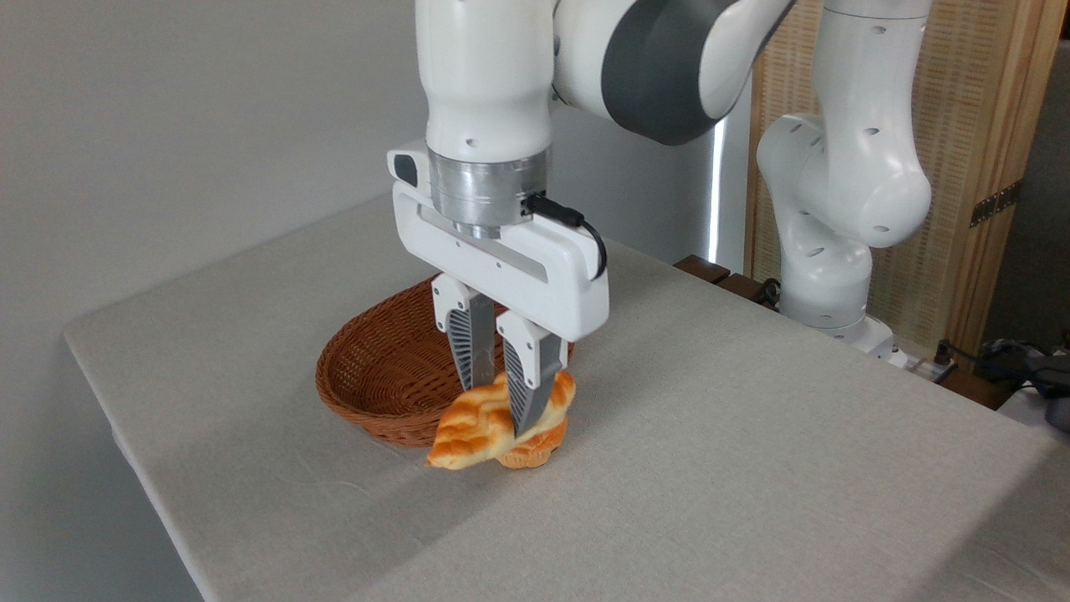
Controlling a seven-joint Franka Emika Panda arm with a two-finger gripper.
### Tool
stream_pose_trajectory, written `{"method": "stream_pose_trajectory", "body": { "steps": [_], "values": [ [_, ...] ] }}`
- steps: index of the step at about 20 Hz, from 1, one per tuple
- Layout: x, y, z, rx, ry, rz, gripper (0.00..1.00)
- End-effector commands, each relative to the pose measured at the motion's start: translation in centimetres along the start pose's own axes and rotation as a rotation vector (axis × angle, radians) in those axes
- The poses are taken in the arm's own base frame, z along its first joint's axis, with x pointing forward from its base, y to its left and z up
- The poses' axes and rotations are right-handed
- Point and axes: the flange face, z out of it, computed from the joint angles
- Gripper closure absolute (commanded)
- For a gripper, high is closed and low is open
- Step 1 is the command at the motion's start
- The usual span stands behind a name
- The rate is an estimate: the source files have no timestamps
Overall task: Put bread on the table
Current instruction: 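Lift the braided loaf out of the basket and carry it beside the basket, then lower the braided loaf onto the table and open the gripper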
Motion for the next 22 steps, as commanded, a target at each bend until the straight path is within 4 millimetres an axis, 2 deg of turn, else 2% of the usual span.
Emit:
{"method": "stream_pose_trajectory", "body": {
  "steps": [1,6,12,13,14,15,22],
  "values": [
    [-1.1,-1.1,0.2,-0.004,-0.020,0.037,0.52],
    [-2.0,-2.1,0.7,-0.010,-0.029,0.040,0.49],
    [-2.1,-2.1,1.4,-0.019,-0.042,0.073,0.47],
    [-2.1,-2.1,1.6,-0.023,-0.047,0.076,0.39],
    [-2.1,-2.1,2.0,-0.025,-0.052,0.074,0.12],
    [-2.0,-2.2,2.1,-0.026,-0.053,0.073,0.00],
    [-1.2,-1.5,2.6,-0.032,-0.062,0.091,0.00]
  ]
}}
